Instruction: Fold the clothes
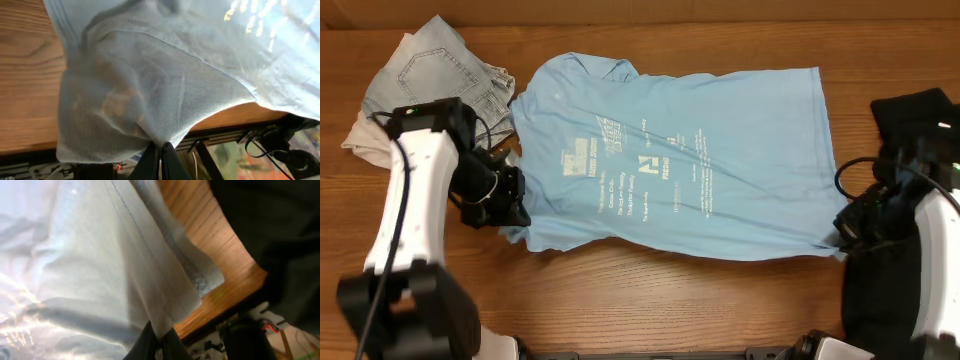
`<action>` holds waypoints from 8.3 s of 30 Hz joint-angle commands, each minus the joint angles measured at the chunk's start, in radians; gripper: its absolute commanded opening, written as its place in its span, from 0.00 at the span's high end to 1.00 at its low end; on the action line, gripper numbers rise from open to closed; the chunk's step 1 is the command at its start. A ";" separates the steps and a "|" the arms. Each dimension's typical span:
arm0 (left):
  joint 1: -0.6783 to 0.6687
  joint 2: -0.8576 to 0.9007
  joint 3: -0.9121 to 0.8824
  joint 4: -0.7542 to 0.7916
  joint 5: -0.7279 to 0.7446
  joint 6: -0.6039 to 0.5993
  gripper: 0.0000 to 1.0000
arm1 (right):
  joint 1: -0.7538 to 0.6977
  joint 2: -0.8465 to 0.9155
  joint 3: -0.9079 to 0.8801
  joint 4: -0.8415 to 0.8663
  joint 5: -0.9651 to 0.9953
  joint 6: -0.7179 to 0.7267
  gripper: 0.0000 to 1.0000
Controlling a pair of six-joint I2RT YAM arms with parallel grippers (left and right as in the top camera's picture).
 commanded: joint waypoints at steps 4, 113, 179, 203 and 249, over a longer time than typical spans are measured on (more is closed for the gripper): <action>0.002 -0.138 0.030 -0.031 -0.045 -0.004 0.96 | -0.001 -0.079 0.071 0.043 0.020 -0.013 0.96; -0.145 0.140 -0.350 0.840 -0.378 -0.111 0.30 | 0.012 0.423 -0.136 0.876 -0.074 -0.005 0.30; -0.361 0.563 0.463 0.849 -0.094 0.189 0.44 | 0.008 0.201 0.006 0.745 -0.317 -0.163 0.34; -0.322 0.716 0.463 0.951 -0.113 0.054 0.39 | 0.008 0.201 0.006 0.729 -0.221 -0.163 0.34; -0.263 0.686 0.809 0.691 -0.011 -0.093 0.96 | 0.008 0.480 0.005 1.023 -0.122 -0.163 0.43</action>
